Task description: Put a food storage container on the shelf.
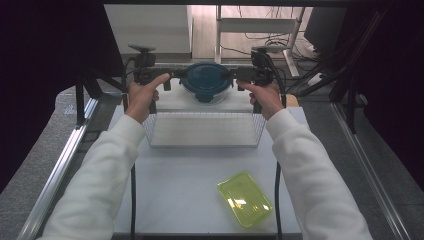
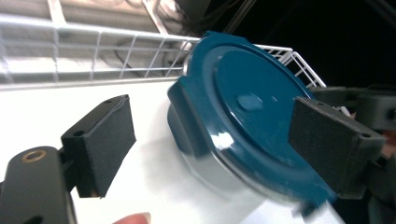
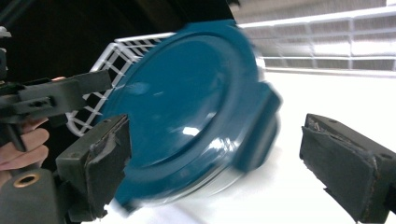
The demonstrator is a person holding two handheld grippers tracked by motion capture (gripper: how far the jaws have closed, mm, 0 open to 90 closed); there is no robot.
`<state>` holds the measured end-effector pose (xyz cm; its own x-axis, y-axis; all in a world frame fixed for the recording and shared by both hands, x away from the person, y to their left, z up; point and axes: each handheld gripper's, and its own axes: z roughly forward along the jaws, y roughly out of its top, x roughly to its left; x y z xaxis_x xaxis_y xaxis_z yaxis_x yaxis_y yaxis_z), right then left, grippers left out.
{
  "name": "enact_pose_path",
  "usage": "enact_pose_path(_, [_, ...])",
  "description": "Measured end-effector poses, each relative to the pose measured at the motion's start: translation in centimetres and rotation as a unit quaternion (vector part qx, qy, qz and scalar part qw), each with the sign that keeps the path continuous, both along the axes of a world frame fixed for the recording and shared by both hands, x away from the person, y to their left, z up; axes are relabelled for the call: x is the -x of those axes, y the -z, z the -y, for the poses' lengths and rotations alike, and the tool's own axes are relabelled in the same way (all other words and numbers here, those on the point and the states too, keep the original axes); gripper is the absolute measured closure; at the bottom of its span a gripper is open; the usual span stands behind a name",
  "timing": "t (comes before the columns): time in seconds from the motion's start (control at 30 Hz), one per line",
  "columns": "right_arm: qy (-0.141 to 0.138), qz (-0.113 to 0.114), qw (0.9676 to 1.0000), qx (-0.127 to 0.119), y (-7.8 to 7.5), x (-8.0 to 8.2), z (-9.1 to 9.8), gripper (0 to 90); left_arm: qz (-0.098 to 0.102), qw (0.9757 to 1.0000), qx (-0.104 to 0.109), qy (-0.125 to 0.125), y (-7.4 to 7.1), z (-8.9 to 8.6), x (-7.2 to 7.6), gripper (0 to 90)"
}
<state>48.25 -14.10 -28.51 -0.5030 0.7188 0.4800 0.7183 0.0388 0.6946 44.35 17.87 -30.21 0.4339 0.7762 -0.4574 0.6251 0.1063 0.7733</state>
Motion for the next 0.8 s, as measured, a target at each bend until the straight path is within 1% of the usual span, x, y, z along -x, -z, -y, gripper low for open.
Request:
enact_pose_path(0.03, [0.0,0.01,0.9999,0.003,-0.1,0.7,0.0,9.1,0.0,1.0,0.0,0.0,0.0,0.0,0.0,15.5])
enact_pose_path(0.07, [-0.002,0.02,0.9997,0.013,-0.2,1.4,-0.1,9.3,0.015,0.9998,-0.015,0.008,0.0,-0.2,1.7,15.9])
enact_pose_path(0.1, [-0.003,0.029,0.9994,0.021,-0.3,2.0,0.0,9.7,0.018,0.9995,-0.023,0.011,0.1,-0.3,2.6,16.0])
enact_pose_path(0.13, [-0.002,0.033,0.9992,0.023,-0.3,2.6,0.1,10.3,0.021,0.9992,-0.031,0.013,0.2,-0.3,3.6,16.2])
enact_pose_path(0.17, [-0.004,0.037,0.9991,0.02,-0.3,3.2,0.4,11.0,0.021,0.9992,-0.031,0.013,0.2,-0.3,3.6,16.4])
enact_pose_path(0.2, [-0.007,0.043,0.9988,0.022,-0.3,3.8,0.6,12.0,0.028,0.9983,-0.047,0.019,0.6,-0.5,5.7,16.5])
enact_pose_path(0.23, [-0.007,0.043,0.9988,0.022,-0.3,3.8,0.6,12.0,0.028,0.9983,-0.047,0.019,0.6,-0.5,5.7,16.7])
enact_pose_path(0.27, [-0.017,0.063,0.9972,0.036,-0.2,5.2,1.0,13.5,0.034,0.9975,-0.056,0.026,1.1,-0.8,7.8,16.7])
enact_pose_path(0.3, [-0.023,0.067,0.9967,0.039,-0.1,5.8,1.2,14.1,0.034,0.9975,-0.056,0.026,1.1,-0.8,7.8,16.7])
enact_pose_path(0.33, [-0.029,0.07,0.9964,0.037,0.1,6.5,1.5,14.5,0.041,0.9966,-0.064,0.032,1.8,-1.1,9.7,16.8])
enact_pose_path(0.37, [-0.029,0.07,0.9964,0.037,0.1,6.5,1.5,14.5,0.041,0.9966,-0.064,0.032,1.8,-1.1,9.7,17.0])
enact_pose_path(0.4, [-0.033,0.072,0.996,0.04,0.3,7.1,1.7,15.0,0.042,0.9963,-0.066,0.035,2.2,-1.2,10.6,17.0])
enact_pose_path(0.43, [-0.038,0.085,0.9938,0.061,0.9,8.5,2.1,15.3,0.042,0.9961,-0.068,0.037,2.6,-1.2,11.3,17.1])
enact_pose_path(0.47, [-0.04,0.088,0.9931,0.066,1.1,8.9,2.2,15.3,0.042,0.996,-0.07,0.036,2.9,-1.3,11.8,17.4])
enact_pose_path(0.5, [-0.043,0.091,0.9925,0.069,1.4,9.5,2.4,15.4,0.042,0.9947,-0.088,0.032,3.8,-1.2,12.8,17.5])
enact_pose_path(0.57, [-0.051,0.097,0.9907,0.08,2.2,10.6,2.6,16.0,0.048,0.9924,-0.108,0.036,4.8,-0.8,13.7,17.9])
enact_pose_path(0.6, [-0.051,0.097,0.9907,0.08,2.2,10.6,2.6,16.0,0.048,0.9924,-0.108,0.036,4.8,-0.8,13.7,17.9])
enact_pose_path(0.63, [-0.053,0.104,0.9895,0.085,2.5,11.2,2.8,16.8,0.05,0.9912,-0.117,0.037,5.5,-0.6,14.1,17.9])
enact_pose_path(0.67, [-0.062,0.11,0.9881,0.089,3.5,12.1,3.3,19.0,0.05,0.9904,-0.123,0.039,5.9,-0.5,14.3,18.1])
enact_pose_path(0.7, [-0.064,0.115,0.9876,0.086,4.1,12.6,3.6,20.3,0.051,0.9882,-0.138,0.042,6.7,0.0,14.9,18.0])
enact_pose_path(0.73, [-0.066,0.116,0.9874,0.086,4.6,13.0,3.8,21.1,0.056,0.9849,-0.158,0.044,7.1,0.2,15.2,18.1])
enact_pose_path(0.77, [-0.068,0.115,0.9873,0.085,5.2,13.3,4.0,21.6,0.058,0.9824,-0.17,0.049,7.5,0.3,15.6,18.2])
enact_pose_path(0.8, [-0.072,0.113,0.9872,0.086,5.8,13.7,4.2,21.8,0.059,0.9819,-0.172,0.053,7.9,0.4,15.9,18.2])
